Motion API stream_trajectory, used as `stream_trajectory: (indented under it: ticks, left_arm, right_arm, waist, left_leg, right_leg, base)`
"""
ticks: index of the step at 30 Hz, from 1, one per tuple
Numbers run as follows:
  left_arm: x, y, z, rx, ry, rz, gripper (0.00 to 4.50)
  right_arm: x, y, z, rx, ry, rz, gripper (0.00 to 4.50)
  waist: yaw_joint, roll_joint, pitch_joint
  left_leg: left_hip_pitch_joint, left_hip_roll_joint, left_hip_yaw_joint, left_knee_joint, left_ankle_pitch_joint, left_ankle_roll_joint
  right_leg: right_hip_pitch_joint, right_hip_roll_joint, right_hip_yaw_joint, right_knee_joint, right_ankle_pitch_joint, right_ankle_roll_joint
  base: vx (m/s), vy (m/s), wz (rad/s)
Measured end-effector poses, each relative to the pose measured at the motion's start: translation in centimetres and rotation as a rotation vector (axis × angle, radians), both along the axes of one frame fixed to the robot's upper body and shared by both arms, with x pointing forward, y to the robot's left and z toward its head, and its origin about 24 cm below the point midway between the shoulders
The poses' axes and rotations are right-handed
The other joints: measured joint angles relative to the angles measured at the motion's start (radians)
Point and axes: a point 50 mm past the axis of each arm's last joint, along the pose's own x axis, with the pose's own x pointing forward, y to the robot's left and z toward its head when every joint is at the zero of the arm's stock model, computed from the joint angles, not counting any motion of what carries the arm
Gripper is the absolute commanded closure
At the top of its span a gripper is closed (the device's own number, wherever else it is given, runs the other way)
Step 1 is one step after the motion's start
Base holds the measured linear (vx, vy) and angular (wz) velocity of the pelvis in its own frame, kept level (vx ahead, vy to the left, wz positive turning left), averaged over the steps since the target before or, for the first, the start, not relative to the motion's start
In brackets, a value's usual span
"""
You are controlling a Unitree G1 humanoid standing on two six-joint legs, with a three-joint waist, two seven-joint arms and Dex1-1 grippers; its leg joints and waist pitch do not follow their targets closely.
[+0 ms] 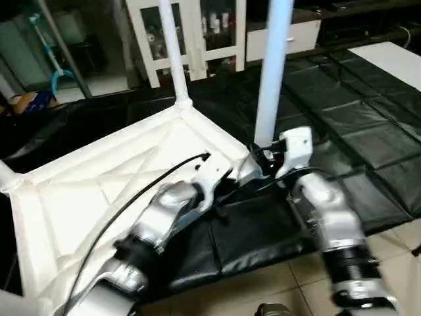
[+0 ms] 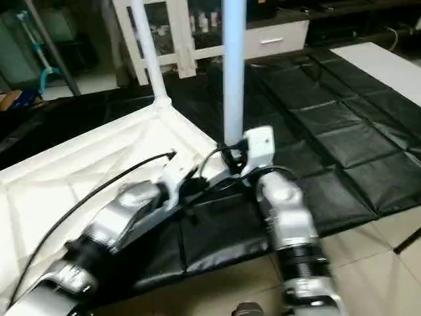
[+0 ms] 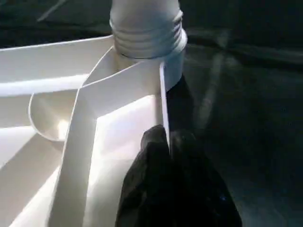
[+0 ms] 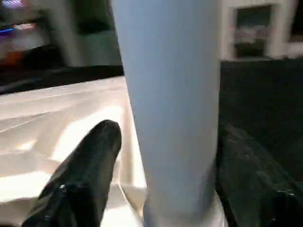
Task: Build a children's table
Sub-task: Rotate leg to tighten
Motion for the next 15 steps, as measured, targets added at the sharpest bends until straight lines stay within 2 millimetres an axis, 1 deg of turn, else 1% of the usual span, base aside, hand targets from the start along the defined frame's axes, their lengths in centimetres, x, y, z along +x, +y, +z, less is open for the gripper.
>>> stream_trajectory:
  ticks: [1,3,4,5,6,8,12,14,15]
  left_arm:
    - [-0.2,0.1,0.0,-0.002,0.002,-0.020,4.50]
    - [-0.8,0.3,0.0,-0.011,0.017,-0.083,4.50]
    - [-1.2,0.5,0.0,-0.017,0.026,-0.116,4.50]
    - [-1.3,0.5,0.0,-0.015,0.030,-0.136,4.50]
    - [-1.6,0.6,0.0,-0.014,0.033,-0.170,4.50]
    - [-1.9,0.8,0.1,-0.012,0.042,-0.207,4.50]
    - [-2.2,1.3,0.0,-0.011,0.050,-0.233,4.50]
    - [-2.3,1.4,0.0,-0.011,0.054,-0.245,4.50]
    - [-2.3,1.5,0.0,-0.008,0.055,-0.246,4.50]
  right_arm:
    - [-0.1,-0.6,0.4,-0.021,-0.013,0.027,0.96]
    - [-0.5,-1.1,0.9,-0.103,-0.021,0.151,0.92]
    - [-0.8,-1.7,0.9,-0.136,-0.016,0.197,0.92]
    - [-1.0,-2.1,0.9,-0.161,-0.007,0.223,0.92]
    - [-1.5,-3.0,0.6,-0.196,0.018,0.258,0.92]
    - [-2.4,-4.2,0.0,-0.247,0.073,0.341,0.92]
    - [-3.7,-5.8,-0.6,-0.305,0.170,0.457,0.92]
    - [-4.3,-6.6,-0.8,-0.324,0.207,0.490,0.92]
    - [-4.3,-6.6,-0.8,-0.325,0.211,0.499,0.92]
  waist:
    - [0.002,0.000,0.000]
    - [0.012,0.001,0.000]
    - [0.019,0.000,0.000]
    - [0.024,0.000,0.000]
    - [0.036,0.000,0.000]
    - [0.047,0.000,0.000]
    - [0.056,0.000,0.000]
    - [0.063,0.000,0.000]
    - [0.063,0.000,0.000]
  left_leg:
    - [0.000,0.000,0.000,0.000,0.000,0.000]
    - [0.000,0.000,0.000,0.000,0.000,0.000]
    - [0.000,0.000,0.000,0.000,0.000,0.000]
    - [0.000,0.000,0.001,0.000,0.000,0.000]
    - [0.000,0.000,0.002,0.000,0.000,0.000]
    - [-0.001,0.000,0.005,0.000,0.000,0.000]
    - [0.000,0.000,0.006,0.001,0.000,0.000]
    - [0.001,0.000,0.008,0.001,0.000,0.000]
    - [0.002,0.000,0.008,0.001,0.000,0.000]
  right_leg:
    - [0.000,0.000,0.000,0.000,0.000,0.000]
    - [0.001,0.000,0.000,0.001,0.000,0.000]
    - [0.001,0.000,0.001,0.001,0.000,0.000]
    - [0.002,0.000,0.002,0.002,0.000,0.000]
    - [0.002,0.001,0.005,0.002,0.000,0.000]
    - [0.002,0.001,0.008,0.002,0.000,0.000]
    - [0.002,0.001,0.010,0.002,0.000,-0.001]
    - [0.001,0.001,0.011,0.002,0.001,-0.001]
    - [0.001,0.001,0.012,0.003,0.001,-0.001]
  base:
    - [0.000,0.000,0.00]
    - [0.000,0.000,0.00]
    - [0.000,0.000,0.00]
    - [0.000,0.000,0.00]
    - [0.000,0.000,0.00]
    - [0.000,0.000,0.00]
    - [0.000,0.000,0.00]
    - [0.000,0.000,0.00]
    - [0.000,0.000,0.00]
